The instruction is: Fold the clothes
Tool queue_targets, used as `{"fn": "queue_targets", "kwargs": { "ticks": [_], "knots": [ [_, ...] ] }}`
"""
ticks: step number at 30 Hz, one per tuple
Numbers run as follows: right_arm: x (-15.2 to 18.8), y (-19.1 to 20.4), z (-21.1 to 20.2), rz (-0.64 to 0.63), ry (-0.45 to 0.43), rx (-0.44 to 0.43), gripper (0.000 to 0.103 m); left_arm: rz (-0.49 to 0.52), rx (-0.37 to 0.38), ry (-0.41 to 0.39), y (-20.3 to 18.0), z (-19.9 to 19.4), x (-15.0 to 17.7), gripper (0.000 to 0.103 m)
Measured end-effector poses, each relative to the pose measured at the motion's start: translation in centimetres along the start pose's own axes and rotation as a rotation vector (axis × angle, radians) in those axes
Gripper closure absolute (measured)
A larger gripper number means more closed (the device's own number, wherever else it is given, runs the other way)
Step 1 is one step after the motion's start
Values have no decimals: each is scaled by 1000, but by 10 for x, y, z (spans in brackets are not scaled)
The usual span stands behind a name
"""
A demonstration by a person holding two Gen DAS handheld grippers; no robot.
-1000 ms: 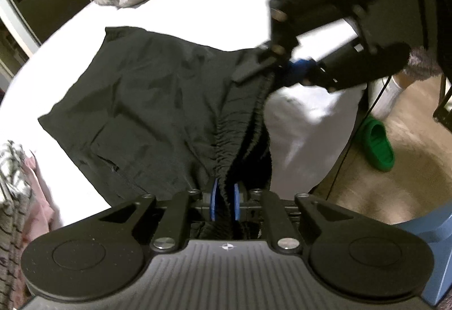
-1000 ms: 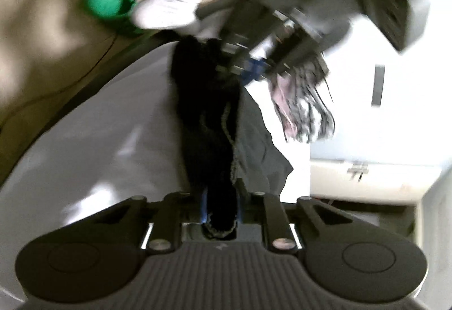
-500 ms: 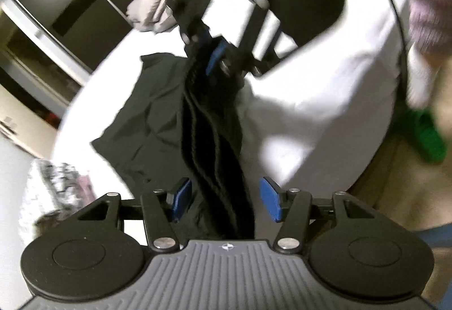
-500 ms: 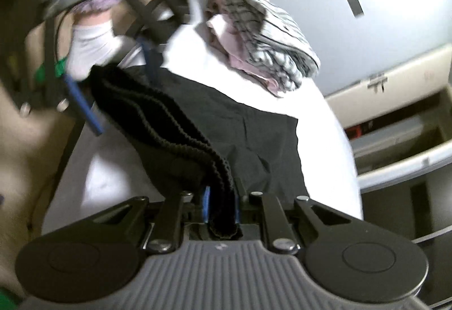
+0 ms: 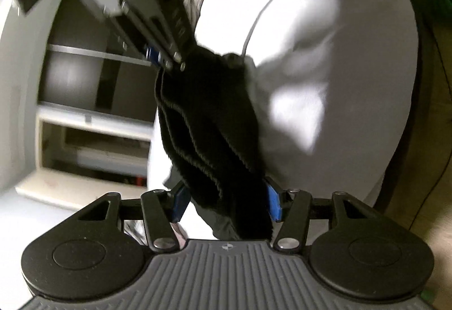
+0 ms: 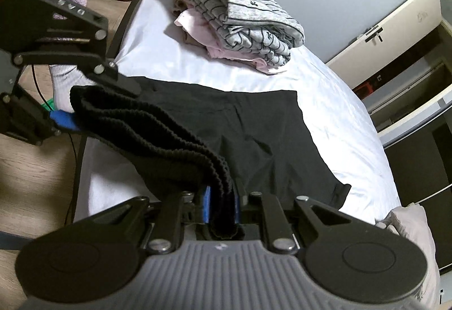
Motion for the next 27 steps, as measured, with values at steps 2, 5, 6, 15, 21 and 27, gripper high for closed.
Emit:
{"fn": "queue_targets", "kwargs": {
  "ticks": [2, 5, 6, 15, 21, 27],
  "knots": [
    [0, 0, 0, 2, 0, -2, 86, 26, -13, -21, 0, -1, -2, 50],
    [-1, 2, -3, 7, -9, -23, 86, 66, -31, -51, -1, -2, -4, 50],
    [-1, 3, -4, 7, -13, -32, 86, 79, -38, -62, -2, -2, -5, 50],
    [2, 29, -16, -73, -38, -142, 83, -23, -16, -78, 17, -5, -2, 70],
    [11, 38, -22, -110, -33, -149, 42, -205, 38, -48, 39, -6, 6, 88],
    [10, 54, -22, -182, -23, -77, 35, -414, 149, -7, 68, -1, 13, 89]
  ]
}}
Point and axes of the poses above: each gripper's, at about its wrist camera, not at the fingertips, and z roughly the way its jaws point, y to its left, x to its underside, the point moved 10 cm from there along z, roughly the way its jaws point, and after that the axes turned 11 degrees about -y, right-handed, at the moved point
